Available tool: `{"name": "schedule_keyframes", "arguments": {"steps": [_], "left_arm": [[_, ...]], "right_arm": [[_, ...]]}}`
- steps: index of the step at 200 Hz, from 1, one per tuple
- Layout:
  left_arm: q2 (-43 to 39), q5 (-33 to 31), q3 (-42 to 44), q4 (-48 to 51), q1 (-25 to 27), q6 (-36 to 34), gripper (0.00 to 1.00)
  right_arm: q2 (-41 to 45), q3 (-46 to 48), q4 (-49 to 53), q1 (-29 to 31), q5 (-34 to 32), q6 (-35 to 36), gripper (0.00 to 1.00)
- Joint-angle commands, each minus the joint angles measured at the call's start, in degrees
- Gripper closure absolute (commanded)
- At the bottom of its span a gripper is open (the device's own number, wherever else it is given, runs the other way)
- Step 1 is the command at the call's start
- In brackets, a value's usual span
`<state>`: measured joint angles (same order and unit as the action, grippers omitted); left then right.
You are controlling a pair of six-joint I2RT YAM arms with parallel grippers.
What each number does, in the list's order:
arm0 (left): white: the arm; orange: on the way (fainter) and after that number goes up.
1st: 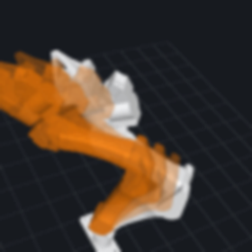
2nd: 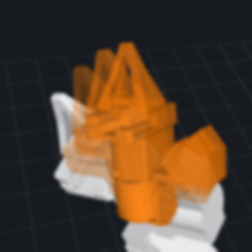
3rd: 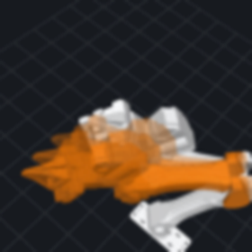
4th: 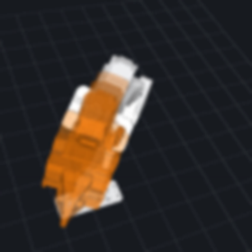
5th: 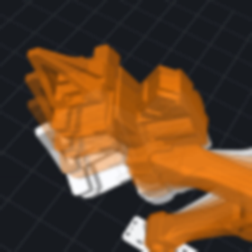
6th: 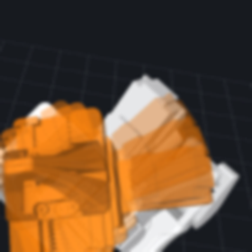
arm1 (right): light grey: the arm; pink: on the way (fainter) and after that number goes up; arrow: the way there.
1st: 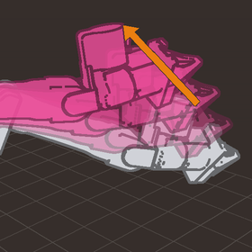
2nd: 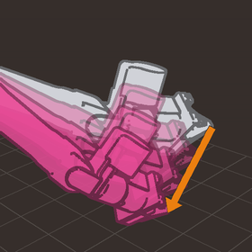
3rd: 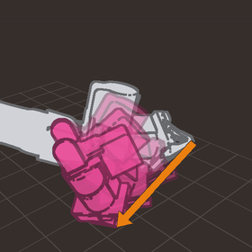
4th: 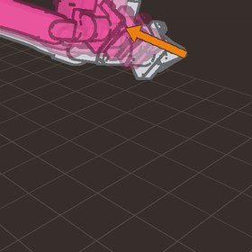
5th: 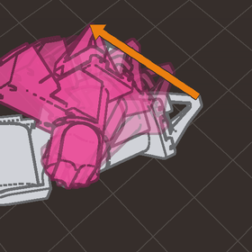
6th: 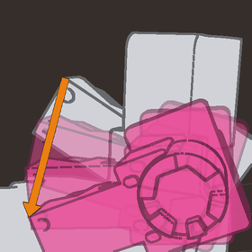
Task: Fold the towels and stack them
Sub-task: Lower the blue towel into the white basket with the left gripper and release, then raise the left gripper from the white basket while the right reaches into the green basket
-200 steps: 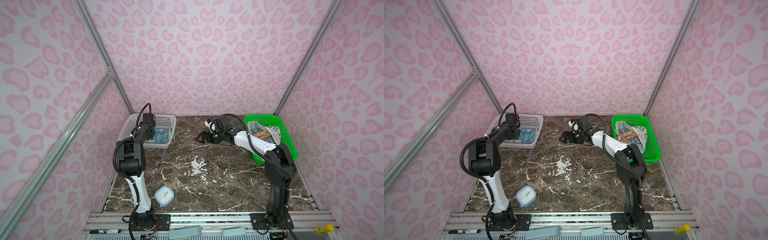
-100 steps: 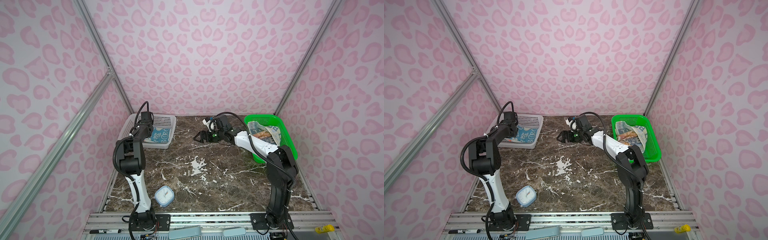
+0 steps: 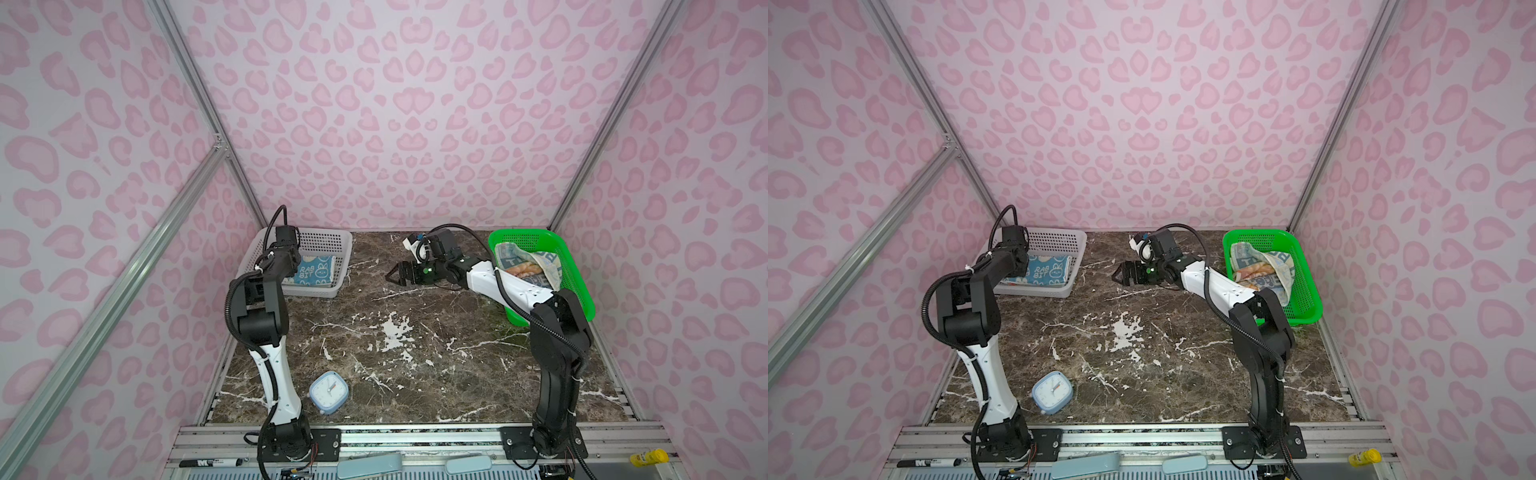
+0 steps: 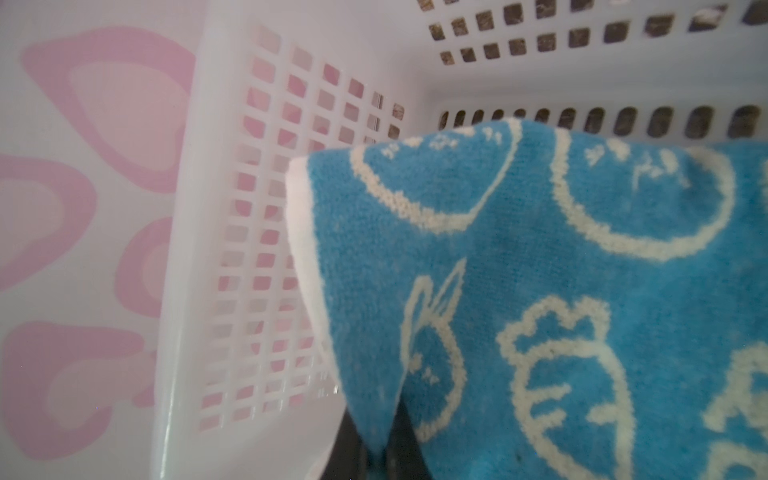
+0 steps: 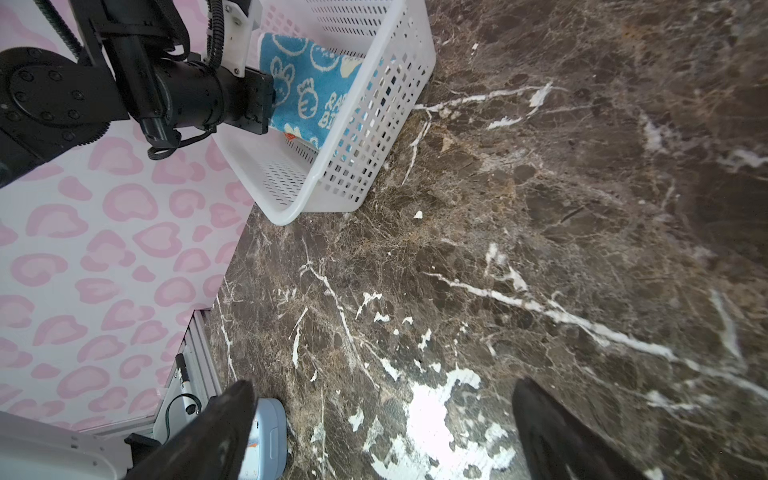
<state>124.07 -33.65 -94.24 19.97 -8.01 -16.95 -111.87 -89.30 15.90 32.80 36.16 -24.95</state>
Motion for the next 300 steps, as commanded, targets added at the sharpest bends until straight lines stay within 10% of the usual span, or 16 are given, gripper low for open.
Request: {"name": "schedule_keyframes", "arguments": {"steps": [1, 55, 72, 173, 228, 300], "left_arm": [[0.6, -0.3, -1.3, 0.0, -0.1, 1.2, 0.87], [1.3, 0.0, -3.1, 0.7, -0.1, 2.8, 0.72], [0.6, 0.1, -4.0, 1.1, -0.1, 4.2, 0.00], [-16.0, 1.0, 2.1, -4.0, 10.5, 8.4, 0.03], [-26.9, -3.4, 13.5, -9.7, 30.1, 11.8, 0.02], [-26.3, -12.1, 14.7, -10.3, 55.0, 17.4, 0.02]], "right_arm": [[-0.7, -0.7, -0.2, 0.3, 0.5, 0.2, 0.02], [-0.3, -1.1, 0.9, 0.4, 0.0, 0.5, 0.02], [0.2, -1.0, 1.8, 0.5, -0.6, 0.9, 0.02], [10.1, 5.9, 12.8, -0.2, -16.6, 7.3, 0.02], [18.6, 11.3, 19.3, -7.5, -31.9, 9.3, 0.02], [24.2, 20.2, 17.2, -23.3, -33.8, 6.6, 0.02]]}}
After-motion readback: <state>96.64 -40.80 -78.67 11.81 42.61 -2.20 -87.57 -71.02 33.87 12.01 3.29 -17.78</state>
